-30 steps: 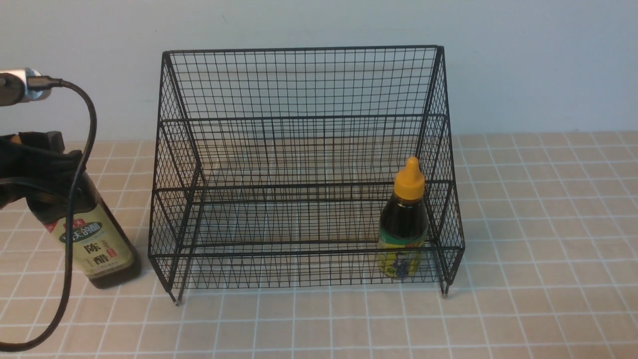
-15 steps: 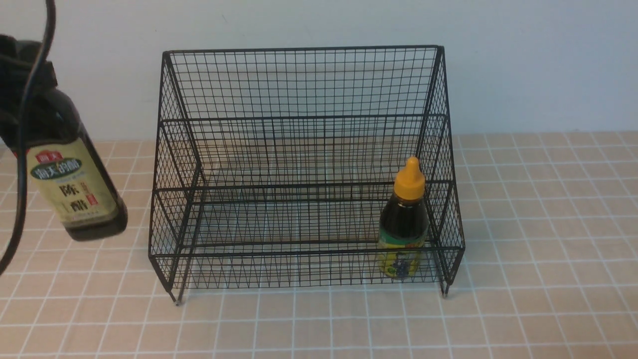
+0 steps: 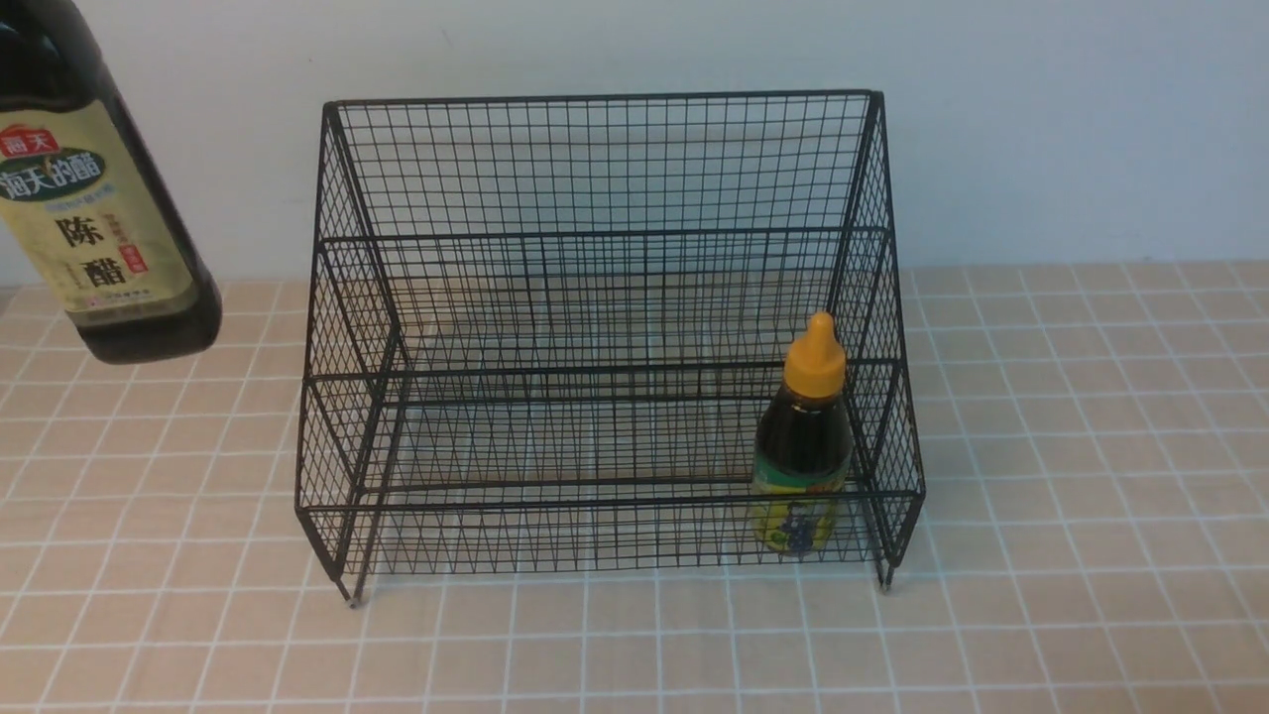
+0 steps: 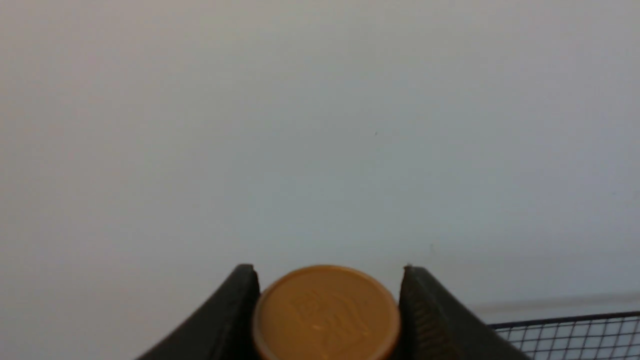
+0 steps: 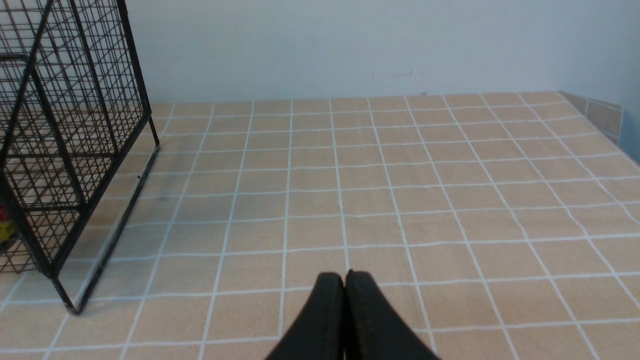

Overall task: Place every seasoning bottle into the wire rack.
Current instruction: Use the left arm to put the condiment bottle back on the shelf

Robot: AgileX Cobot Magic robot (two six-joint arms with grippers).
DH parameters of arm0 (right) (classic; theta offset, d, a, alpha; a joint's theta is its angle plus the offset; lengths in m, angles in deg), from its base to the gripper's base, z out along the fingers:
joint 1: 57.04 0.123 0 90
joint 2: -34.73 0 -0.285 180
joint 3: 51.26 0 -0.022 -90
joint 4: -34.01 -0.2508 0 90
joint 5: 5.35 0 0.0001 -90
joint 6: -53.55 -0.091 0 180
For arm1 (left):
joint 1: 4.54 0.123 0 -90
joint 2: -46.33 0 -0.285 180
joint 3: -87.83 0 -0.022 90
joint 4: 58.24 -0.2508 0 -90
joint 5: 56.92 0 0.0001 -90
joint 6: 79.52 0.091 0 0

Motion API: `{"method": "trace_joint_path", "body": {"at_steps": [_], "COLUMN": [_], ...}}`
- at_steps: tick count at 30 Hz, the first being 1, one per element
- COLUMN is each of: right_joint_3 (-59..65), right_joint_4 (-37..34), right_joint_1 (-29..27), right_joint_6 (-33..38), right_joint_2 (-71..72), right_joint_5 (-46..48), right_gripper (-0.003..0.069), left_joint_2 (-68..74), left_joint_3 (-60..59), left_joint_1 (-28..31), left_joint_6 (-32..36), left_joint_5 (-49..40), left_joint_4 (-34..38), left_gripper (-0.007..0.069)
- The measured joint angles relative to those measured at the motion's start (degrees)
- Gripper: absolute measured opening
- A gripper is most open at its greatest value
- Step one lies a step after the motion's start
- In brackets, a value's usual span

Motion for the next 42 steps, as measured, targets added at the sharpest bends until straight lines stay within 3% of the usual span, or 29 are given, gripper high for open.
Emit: {"method": "trace_joint_path", "body": {"at_steps": [13, 21, 42], "right_joint_3": [0.0, 0.0, 0.0], "right_joint_4": [0.0, 0.0, 0.0], "right_joint_1": [0.0, 0.0, 0.0], "right_joint_6": [0.0, 0.0, 0.0], "right_joint_2": [0.0, 0.0, 0.0], "right_joint_5": [0.0, 0.0, 0.0], "right_gripper": [-0.0013, -0.0013, -0.0013], "left_joint_2": [7.4, 13.7, 21.9], "left_joint_3": [0.7, 0.7, 0.7], "left_joint_1": [-13.3, -14.0, -14.3], "left_joint_6": [0.0, -0.1, 0.0], "left_joint_5": [6.8, 8.8, -3.2], "left_joint_4": [1.1, 1.1, 0.6], "left_gripper": [0.0319, 0.0319, 0.0319]}}
